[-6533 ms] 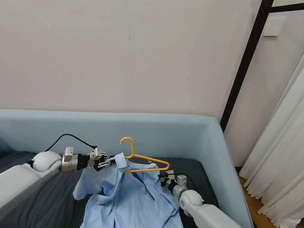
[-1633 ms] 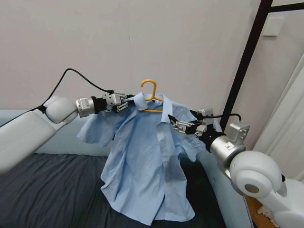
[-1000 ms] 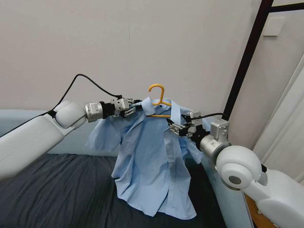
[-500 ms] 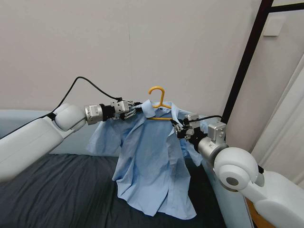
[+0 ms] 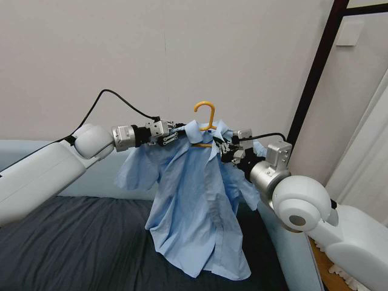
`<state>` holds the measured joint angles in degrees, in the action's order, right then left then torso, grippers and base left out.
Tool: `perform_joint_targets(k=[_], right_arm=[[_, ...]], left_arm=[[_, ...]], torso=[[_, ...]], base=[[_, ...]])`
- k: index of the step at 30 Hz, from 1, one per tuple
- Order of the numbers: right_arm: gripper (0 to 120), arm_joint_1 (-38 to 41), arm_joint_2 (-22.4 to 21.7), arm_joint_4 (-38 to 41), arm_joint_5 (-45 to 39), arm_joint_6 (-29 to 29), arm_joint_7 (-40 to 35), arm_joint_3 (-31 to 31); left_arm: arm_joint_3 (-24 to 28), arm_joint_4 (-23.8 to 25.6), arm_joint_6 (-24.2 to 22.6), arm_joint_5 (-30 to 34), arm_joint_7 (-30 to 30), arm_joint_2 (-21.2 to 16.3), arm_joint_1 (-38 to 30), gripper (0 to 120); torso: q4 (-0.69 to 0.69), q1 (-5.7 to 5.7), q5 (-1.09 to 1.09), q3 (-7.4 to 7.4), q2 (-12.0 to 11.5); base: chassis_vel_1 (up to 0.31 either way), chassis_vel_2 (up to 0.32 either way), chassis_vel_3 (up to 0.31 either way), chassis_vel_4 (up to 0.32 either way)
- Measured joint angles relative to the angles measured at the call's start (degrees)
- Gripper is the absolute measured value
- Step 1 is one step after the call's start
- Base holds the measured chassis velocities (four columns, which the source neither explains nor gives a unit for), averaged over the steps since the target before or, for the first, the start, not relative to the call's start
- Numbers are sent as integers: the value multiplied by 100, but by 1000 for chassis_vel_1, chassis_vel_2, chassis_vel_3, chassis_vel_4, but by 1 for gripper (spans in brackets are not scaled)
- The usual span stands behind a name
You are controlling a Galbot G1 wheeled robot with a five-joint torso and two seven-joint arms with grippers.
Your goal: Pick up the clothes from the sofa and hang them on the clothes hanger.
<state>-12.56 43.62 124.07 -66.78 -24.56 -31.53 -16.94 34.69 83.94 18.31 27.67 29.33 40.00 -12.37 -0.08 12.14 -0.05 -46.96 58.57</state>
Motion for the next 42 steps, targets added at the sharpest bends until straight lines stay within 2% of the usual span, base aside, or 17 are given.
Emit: perform_joint_targets(k=[13,17,18,20,22,23,27,29,31,32,35,39,42], right_arm=[[0,-176,-211,50,445,-154,165,-191],[17,-197,-275,105,493,-212,193,-194],[17,-197,-275,105,493,-212,193,-194],[26,-242,-348,154,497,-213,205,-126],[35,-344,-485,276,494,-214,235,-19],[35,-344,-485,276,494,-214,235,-19],[53,-599,-811,612,495,-222,314,224],[56,-690,-889,696,494,-224,344,326],[68,-1043,-1207,1003,428,-278,467,804],[68,-1043,-1207,1003,428,-278,467,804],[82,-1149,-1828,958,273,-17,1027,1175],[94,-1000,-2390,543,182,572,1938,1251],[99,-917,-2530,413,119,687,2174,1252]], left_arm=[[93,-181,93,48,27,22,-173,7],[88,-175,118,87,36,12,-211,7],[88,-175,118,87,36,12,-211,7],[85,-221,155,88,43,-12,-247,7],[72,-348,236,82,66,-31,-280,7],[72,-348,236,82,66,-31,-280,7],[-9,-544,368,62,90,-32,-272,7],[-22,-556,389,61,95,-31,-258,7],[-76,-567,446,73,126,-37,-191,7],[-76,-567,446,73,126,-37,-191,7],[-117,-542,602,281,310,-110,-117,7],[-117,-454,793,633,662,-202,-61,7],[-117,-395,867,731,777,-227,-27,7]], torso=[[0,0,0,0,0],[1,0,0,0,0],[1,0,0,0,0],[1,0,1,0,0],[0,0,1,0,0],[0,0,1,0,0],[2,0,0,1,0],[2,0,0,1,0],[-1,0,1,0,0],[-1,0,1,0,0],[-1,-1,1,1,0],[1,-1,1,1,0],[1,-1,0,1,0]], base=[[0,0,0,0],[0,0,0,0],[0,0,0,0],[0,0,0,0],[0,0,0,0],[0,0,0,0],[0,0,0,0],[0,0,0,0],[0,0,0,0],[0,0,0,0],[0,0,0,0],[0,0,0,0],[0,0,0,0]])
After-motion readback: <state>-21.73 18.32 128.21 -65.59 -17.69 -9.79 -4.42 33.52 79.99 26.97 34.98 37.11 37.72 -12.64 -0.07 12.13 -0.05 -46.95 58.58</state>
